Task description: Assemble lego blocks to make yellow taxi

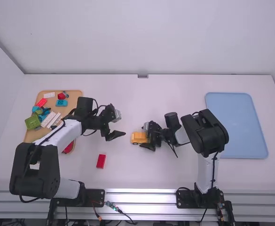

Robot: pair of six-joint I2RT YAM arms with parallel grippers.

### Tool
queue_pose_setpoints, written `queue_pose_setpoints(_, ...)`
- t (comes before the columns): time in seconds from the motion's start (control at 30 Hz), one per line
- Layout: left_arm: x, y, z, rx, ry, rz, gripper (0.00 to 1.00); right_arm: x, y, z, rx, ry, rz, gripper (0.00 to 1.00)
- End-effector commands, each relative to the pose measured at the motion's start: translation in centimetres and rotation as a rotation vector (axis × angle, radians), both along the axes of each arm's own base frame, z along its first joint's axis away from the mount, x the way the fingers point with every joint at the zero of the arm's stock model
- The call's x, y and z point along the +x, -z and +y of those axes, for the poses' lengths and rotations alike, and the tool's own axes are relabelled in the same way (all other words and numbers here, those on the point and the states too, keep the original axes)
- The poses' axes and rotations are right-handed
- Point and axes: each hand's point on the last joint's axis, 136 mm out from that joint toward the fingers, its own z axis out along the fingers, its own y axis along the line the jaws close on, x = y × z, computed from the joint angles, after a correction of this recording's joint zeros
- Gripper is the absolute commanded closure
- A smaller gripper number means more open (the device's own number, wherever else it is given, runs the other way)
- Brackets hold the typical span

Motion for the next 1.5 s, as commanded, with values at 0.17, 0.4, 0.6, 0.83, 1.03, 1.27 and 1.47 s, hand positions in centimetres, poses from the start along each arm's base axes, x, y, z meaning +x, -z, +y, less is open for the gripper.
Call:
queue_pose_setpoints(0.17,-0.7,-1.0,-0.8,-0.039,0.066,-0.049,0.01,-1.1,0.7,1.5,-0.025,-0.017,0.029,0.01)
queue_pose_setpoints(0.4,-0.5,-1.0,-0.4,-0.039,0.053,-0.049,0.01,-0.7,1.5,2.9,-0.098,0.029,-0.004,0.00)
queue_pose_setpoints(0.6,-0.6,-1.0,-0.5,-0.039,0.056,-0.048,0.01,-0.6,1.3,3.1,-0.095,0.024,-0.003,0.30)
queue_pose_setpoints(0.83,-0.4,-1.0,-0.3,-0.038,0.049,-0.049,0.01,-0.5,1.3,3.0,-0.093,0.028,-0.005,0.56)
queue_pose_setpoints(1.03,-0.2,-0.9,0.1,-0.029,0.036,-0.050,0.01,1.3,0.1,2.2,-0.073,0.102,0.029,0.58)
queue_pose_setpoints(1.27,-0.3,-0.9,-0.1,-0.027,0.045,-0.057,0.01,5.1,-2.8,-2.6,-0.151,0.300,-0.073,0.62)
queue_pose_setpoints(1.47,-0.1,-1.0,-0.1,-0.028,0.043,-0.066,0.01,9.4,-5.8,-10.2,-0.293,0.616,-0.173,0.67)
